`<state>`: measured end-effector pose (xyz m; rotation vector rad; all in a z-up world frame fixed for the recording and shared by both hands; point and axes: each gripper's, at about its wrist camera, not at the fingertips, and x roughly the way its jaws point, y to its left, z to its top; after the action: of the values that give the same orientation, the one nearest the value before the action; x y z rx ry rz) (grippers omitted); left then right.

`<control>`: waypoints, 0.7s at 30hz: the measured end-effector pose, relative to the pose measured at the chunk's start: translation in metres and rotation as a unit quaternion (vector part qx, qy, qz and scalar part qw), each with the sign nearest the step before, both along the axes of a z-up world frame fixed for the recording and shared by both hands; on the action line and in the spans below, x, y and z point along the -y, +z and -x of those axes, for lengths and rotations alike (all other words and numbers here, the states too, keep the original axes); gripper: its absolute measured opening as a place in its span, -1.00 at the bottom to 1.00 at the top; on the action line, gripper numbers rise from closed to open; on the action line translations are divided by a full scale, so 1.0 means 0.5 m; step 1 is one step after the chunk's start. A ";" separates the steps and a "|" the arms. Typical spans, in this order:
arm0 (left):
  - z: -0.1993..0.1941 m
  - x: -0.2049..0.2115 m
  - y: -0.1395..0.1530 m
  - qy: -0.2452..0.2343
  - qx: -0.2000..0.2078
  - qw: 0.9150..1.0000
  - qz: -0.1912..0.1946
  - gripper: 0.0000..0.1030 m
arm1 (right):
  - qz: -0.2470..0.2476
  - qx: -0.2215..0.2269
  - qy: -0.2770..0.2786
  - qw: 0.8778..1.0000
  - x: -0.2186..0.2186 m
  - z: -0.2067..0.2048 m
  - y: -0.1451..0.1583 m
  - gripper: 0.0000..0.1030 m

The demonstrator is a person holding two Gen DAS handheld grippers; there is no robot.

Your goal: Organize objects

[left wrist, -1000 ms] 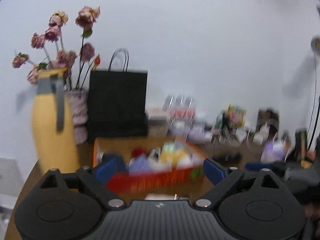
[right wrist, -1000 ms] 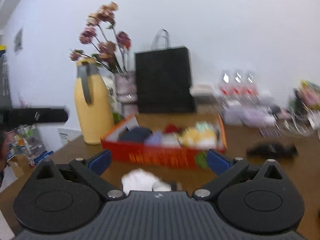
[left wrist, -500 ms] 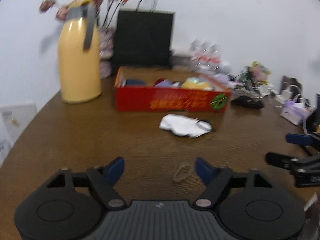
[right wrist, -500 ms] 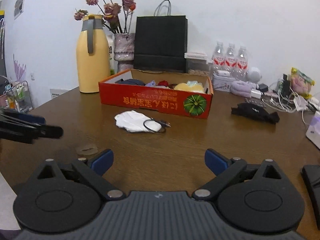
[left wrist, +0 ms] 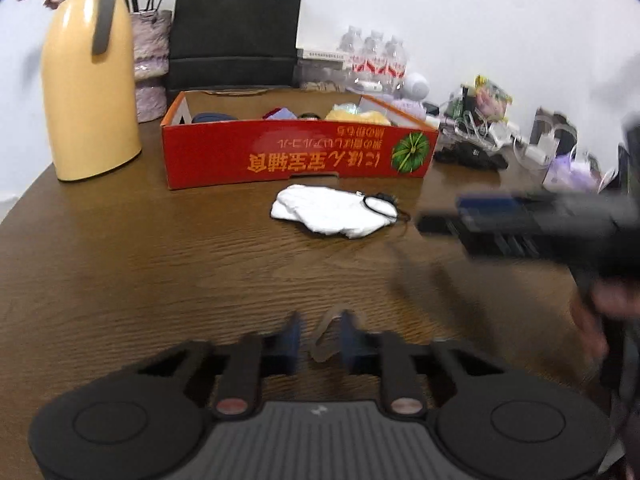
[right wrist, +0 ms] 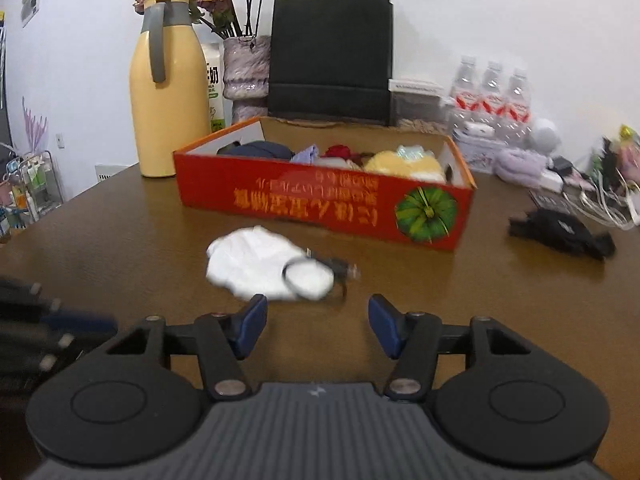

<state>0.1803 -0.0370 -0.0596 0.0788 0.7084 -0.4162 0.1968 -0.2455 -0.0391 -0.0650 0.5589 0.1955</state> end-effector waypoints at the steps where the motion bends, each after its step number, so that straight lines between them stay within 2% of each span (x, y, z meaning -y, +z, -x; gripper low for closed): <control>1: 0.000 0.006 0.000 0.002 0.003 1.000 -0.009 -0.98 | 0.004 0.000 -0.001 1.000 -0.003 -0.023 0.000 0.12; 4: 0.005 0.009 0.001 0.013 0.006 1.000 -0.008 -0.99 | 0.015 -0.005 -0.008 1.000 0.002 -0.087 -0.001 0.07; 8: -0.004 -0.027 0.015 0.051 0.022 0.998 0.014 -0.99 | -0.014 -0.051 0.008 0.999 0.023 -0.150 -0.024 -0.26; 11: -0.008 -0.058 0.038 0.084 0.044 0.995 0.012 -0.99 | -0.019 -0.059 0.017 0.998 0.028 -0.163 -0.034 -0.42; 16: 0.004 -0.099 0.058 0.126 0.054 0.990 0.027 -0.99 | -0.022 -0.049 0.017 0.998 0.025 -0.164 -0.033 -0.44; 21: 0.017 -0.110 0.063 0.140 0.052 0.989 0.022 -0.99 | -0.040 0.006 -0.023 0.999 0.058 -0.111 0.016 -0.44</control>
<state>0.1717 0.0178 -0.0283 -0.0413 0.5963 -0.1580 0.2521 -0.2745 -0.0309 0.0252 0.5401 0.1726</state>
